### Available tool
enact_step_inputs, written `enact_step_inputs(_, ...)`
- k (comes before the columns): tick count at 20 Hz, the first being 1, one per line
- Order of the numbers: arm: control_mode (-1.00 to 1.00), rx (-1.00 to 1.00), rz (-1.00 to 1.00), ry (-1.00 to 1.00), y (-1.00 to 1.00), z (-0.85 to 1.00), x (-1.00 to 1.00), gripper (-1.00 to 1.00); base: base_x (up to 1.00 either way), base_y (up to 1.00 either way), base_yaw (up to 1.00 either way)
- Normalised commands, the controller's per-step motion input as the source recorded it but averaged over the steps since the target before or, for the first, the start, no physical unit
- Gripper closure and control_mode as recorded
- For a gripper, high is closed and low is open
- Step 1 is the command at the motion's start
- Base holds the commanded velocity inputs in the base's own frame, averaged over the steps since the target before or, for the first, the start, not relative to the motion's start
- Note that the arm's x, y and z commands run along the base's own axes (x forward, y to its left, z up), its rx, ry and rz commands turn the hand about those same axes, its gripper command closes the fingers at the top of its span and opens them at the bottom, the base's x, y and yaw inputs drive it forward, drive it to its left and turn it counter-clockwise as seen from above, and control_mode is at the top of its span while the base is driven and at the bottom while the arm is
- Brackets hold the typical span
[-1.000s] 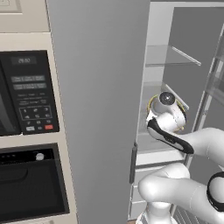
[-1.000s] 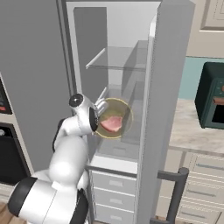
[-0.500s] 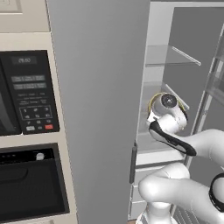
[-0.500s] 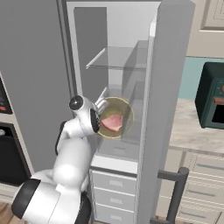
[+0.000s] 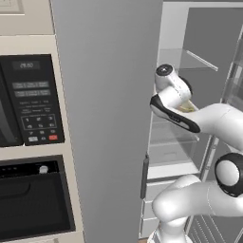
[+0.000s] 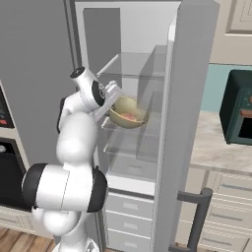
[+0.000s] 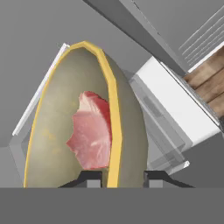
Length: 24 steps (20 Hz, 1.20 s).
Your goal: Place one of the steaks on the plate and the other in the bowl. Then place the bowl in the fridge.
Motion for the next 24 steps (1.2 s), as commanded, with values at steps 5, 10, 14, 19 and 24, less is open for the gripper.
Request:
enact_step_inputs(5, -1.0, -0.01, 0.1, -0.01, -1.0, 0.1, 0.0, 1.0, 0.0, 0.0, 0.0)
enact_step_inputs(10, -1.0, 0.0, 0.15, 0.0, -0.82, -0.09, 0.34, 1.0, 0.0, 0.0, 0.0)
enact_step_inputs(14, -1.0, 0.01, 0.3, -0.01, -0.82, -0.27, 0.59, 1.0, 0.0, 0.0, 0.0)
enact_step_inputs(19, -1.0, 0.01, 0.42, 0.0, -0.61, -0.08, 0.46, -1.0, 0.0, 0.0, 0.0)
enact_step_inputs(24, -1.0, -0.05, 0.41, -0.05, -0.21, 0.3, -0.38, -1.0, 0.0, 0.0, 0.0)
